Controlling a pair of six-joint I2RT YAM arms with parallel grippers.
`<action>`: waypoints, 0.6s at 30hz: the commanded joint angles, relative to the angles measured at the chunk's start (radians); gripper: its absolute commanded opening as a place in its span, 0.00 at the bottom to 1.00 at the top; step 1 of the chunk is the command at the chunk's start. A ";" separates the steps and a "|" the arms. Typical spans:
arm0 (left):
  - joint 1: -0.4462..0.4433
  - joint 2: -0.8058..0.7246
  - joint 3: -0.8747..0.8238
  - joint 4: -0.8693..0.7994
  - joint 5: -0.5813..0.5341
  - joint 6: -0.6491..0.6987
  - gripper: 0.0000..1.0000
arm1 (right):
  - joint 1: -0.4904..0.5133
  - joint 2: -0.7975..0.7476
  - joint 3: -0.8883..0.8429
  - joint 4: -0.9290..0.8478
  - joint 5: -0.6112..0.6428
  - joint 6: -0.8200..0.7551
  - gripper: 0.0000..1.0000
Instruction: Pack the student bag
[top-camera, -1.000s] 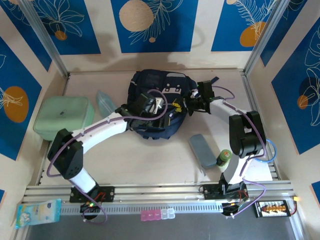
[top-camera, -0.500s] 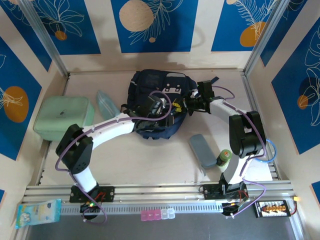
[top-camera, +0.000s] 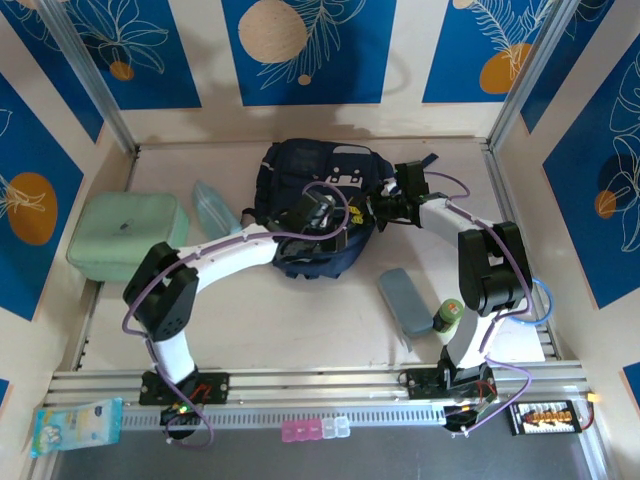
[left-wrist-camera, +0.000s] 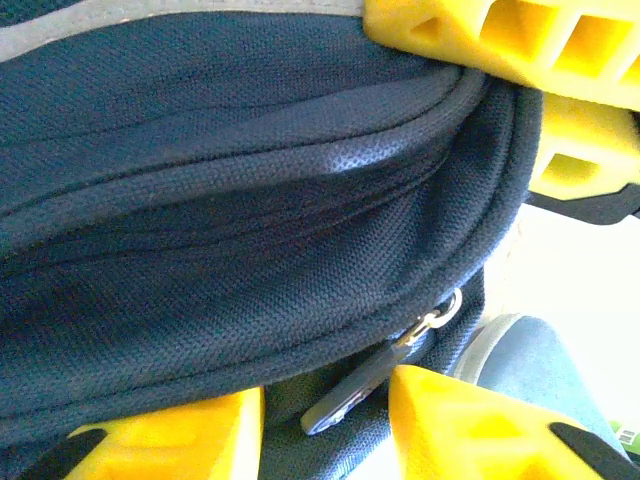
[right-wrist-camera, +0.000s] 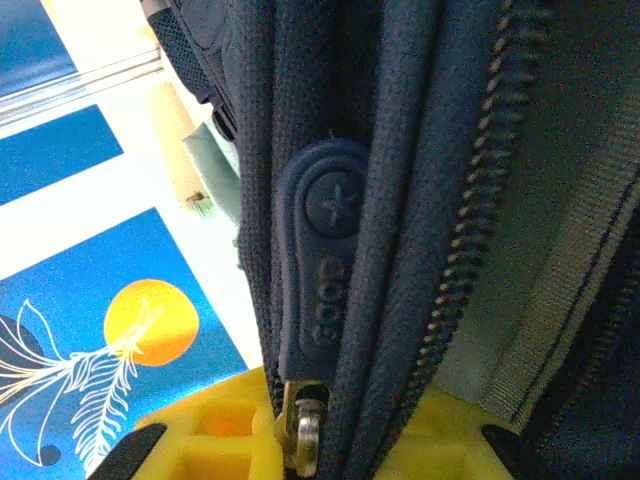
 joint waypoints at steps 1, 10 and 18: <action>-0.010 0.029 0.055 0.005 -0.016 0.019 0.36 | 0.013 -0.039 0.023 0.007 -0.044 -0.011 0.13; -0.015 0.017 0.072 -0.032 -0.044 0.029 0.17 | 0.018 -0.039 0.028 -0.005 -0.035 -0.027 0.13; -0.013 -0.058 0.034 -0.089 -0.117 0.076 0.04 | -0.003 -0.049 0.010 -0.013 0.004 -0.032 0.12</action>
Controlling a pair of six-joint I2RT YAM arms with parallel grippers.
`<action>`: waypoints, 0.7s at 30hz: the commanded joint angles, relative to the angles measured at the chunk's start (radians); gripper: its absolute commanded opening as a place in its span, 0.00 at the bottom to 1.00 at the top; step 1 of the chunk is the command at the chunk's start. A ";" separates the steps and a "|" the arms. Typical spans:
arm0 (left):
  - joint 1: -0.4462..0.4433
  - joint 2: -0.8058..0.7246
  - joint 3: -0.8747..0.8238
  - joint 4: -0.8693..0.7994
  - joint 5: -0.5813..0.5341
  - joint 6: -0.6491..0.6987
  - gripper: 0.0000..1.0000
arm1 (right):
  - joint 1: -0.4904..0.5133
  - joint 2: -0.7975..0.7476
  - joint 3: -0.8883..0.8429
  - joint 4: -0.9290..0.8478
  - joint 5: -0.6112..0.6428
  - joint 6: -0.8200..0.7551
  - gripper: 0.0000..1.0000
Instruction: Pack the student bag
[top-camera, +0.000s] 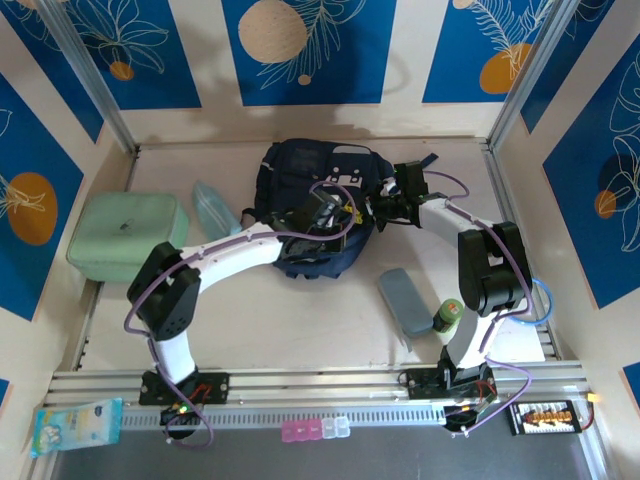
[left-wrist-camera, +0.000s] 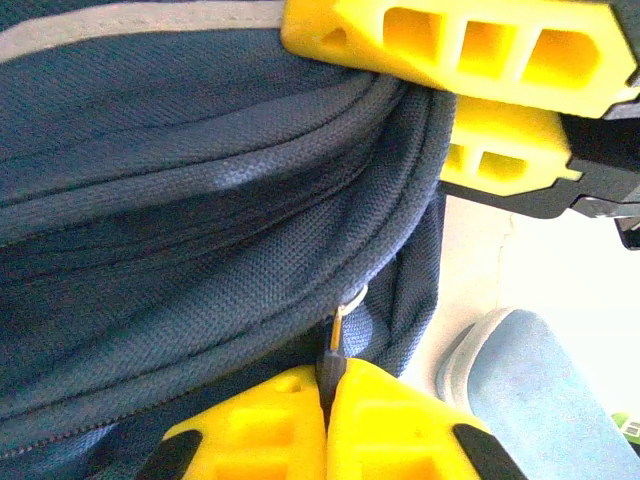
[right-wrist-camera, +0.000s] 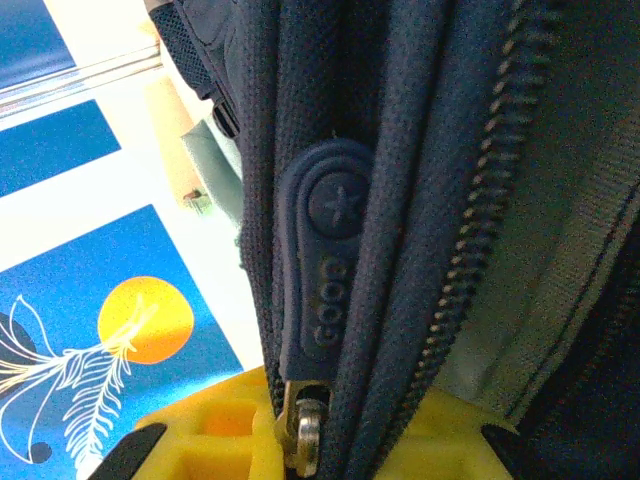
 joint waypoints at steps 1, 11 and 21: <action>0.003 -0.075 -0.012 -0.053 -0.090 0.043 0.02 | -0.010 -0.052 0.007 -0.014 0.007 -0.018 0.11; 0.014 -0.144 -0.100 -0.120 -0.132 0.079 0.00 | -0.057 -0.082 -0.013 -0.014 0.064 -0.031 0.07; 0.038 -0.206 -0.211 -0.057 -0.106 0.179 0.00 | -0.140 -0.109 -0.044 -0.003 0.074 -0.074 0.06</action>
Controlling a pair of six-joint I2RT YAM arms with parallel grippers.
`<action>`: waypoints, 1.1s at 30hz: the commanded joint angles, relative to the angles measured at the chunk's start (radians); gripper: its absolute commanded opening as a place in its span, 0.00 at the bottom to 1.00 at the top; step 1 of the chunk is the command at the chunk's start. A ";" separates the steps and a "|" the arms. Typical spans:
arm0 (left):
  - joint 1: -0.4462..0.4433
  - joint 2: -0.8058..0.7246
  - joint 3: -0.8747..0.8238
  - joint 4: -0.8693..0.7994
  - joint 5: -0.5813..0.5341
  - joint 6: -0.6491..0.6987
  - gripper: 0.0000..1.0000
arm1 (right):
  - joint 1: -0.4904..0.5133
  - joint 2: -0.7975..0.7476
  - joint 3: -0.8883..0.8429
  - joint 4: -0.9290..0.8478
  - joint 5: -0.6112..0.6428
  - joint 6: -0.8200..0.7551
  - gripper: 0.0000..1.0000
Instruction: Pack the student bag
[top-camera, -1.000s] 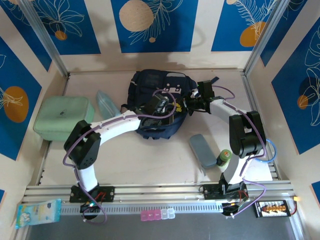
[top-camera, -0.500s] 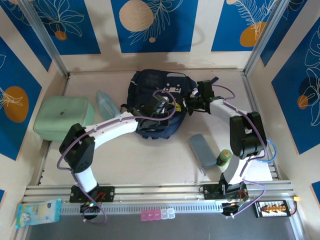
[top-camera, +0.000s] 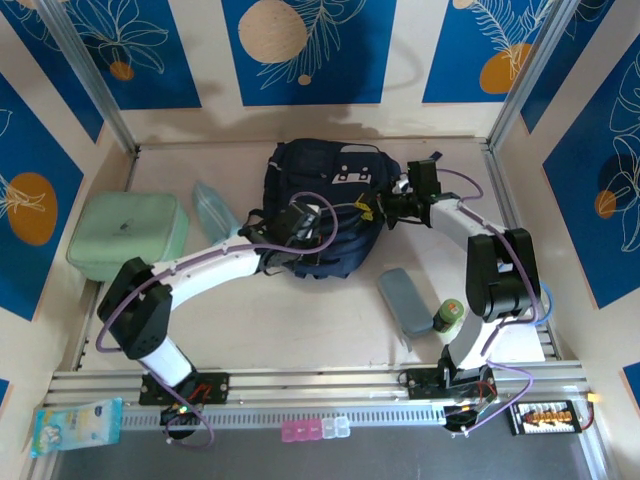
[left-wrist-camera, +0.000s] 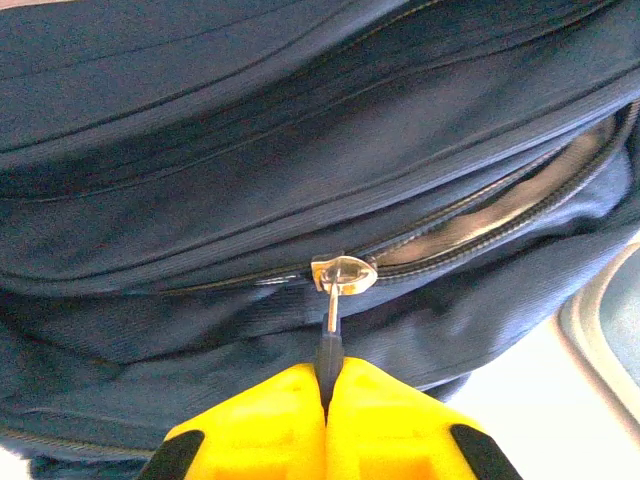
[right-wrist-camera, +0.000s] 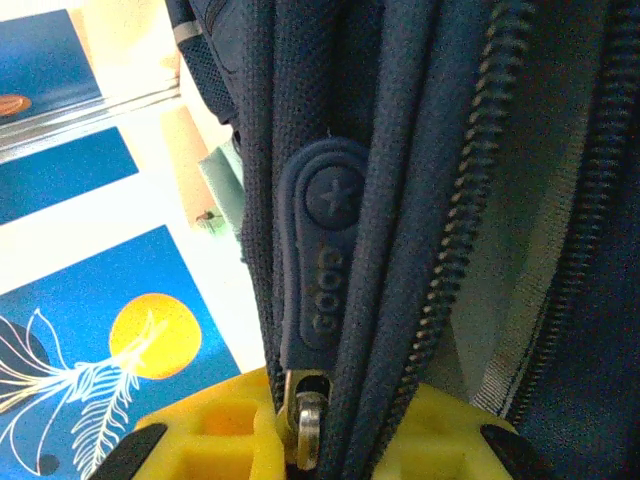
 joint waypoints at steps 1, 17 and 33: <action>0.013 -0.029 -0.010 -0.010 0.004 0.084 0.00 | -0.064 -0.054 -0.022 0.026 0.059 -0.038 0.06; -0.064 0.120 0.244 0.100 0.189 0.283 0.00 | 0.001 -0.228 -0.200 0.097 0.086 0.145 0.53; -0.089 0.118 0.198 0.121 0.155 0.260 0.00 | 0.078 -0.191 -0.143 -0.026 0.239 0.173 0.31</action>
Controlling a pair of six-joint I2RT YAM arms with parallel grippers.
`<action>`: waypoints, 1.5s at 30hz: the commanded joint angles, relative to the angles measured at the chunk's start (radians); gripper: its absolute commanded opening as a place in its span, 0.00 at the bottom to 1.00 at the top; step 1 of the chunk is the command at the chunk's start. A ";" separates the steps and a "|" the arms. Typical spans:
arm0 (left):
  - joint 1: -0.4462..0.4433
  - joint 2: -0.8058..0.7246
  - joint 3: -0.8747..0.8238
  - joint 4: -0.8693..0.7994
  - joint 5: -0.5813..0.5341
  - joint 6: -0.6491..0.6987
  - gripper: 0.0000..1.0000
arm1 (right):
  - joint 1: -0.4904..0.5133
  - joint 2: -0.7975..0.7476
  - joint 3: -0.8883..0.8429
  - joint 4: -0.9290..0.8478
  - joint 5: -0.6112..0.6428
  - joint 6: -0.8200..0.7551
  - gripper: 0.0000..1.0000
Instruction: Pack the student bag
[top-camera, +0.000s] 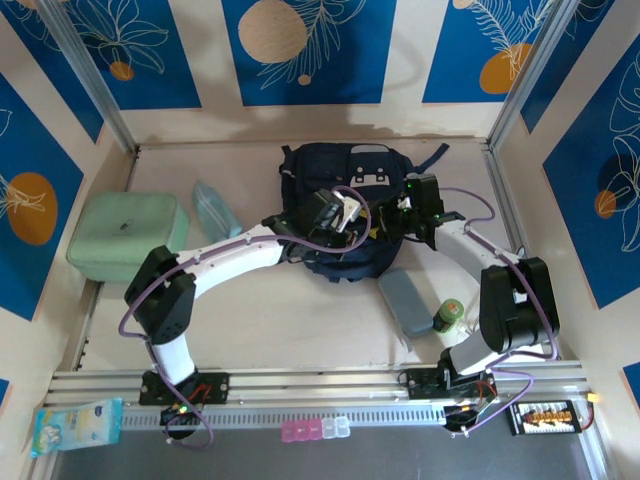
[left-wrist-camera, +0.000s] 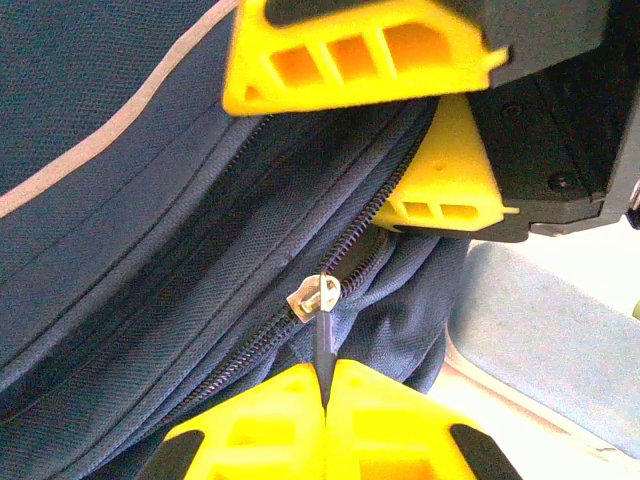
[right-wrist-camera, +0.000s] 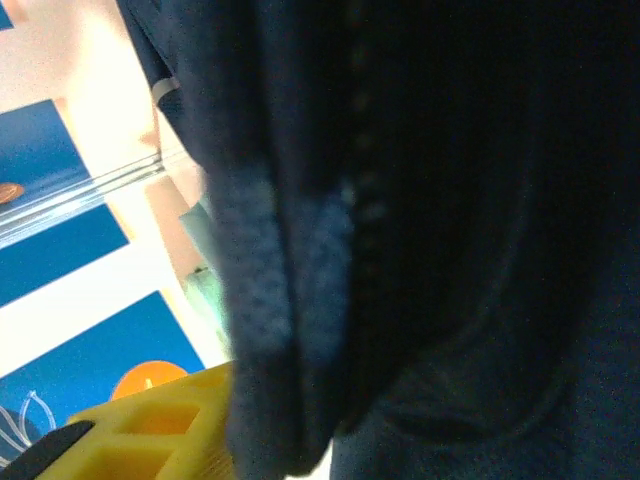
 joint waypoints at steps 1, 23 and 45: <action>-0.016 -0.039 -0.020 0.046 -0.008 0.001 0.00 | 0.004 0.010 0.044 -0.039 0.020 -0.020 0.26; 0.088 -0.176 -0.277 0.037 -0.136 -0.075 0.00 | -0.089 -0.137 0.032 0.090 -0.079 -0.063 0.10; 0.400 0.056 -0.059 -0.099 0.119 0.123 0.00 | -0.112 -0.062 0.123 0.078 -0.238 -0.110 0.04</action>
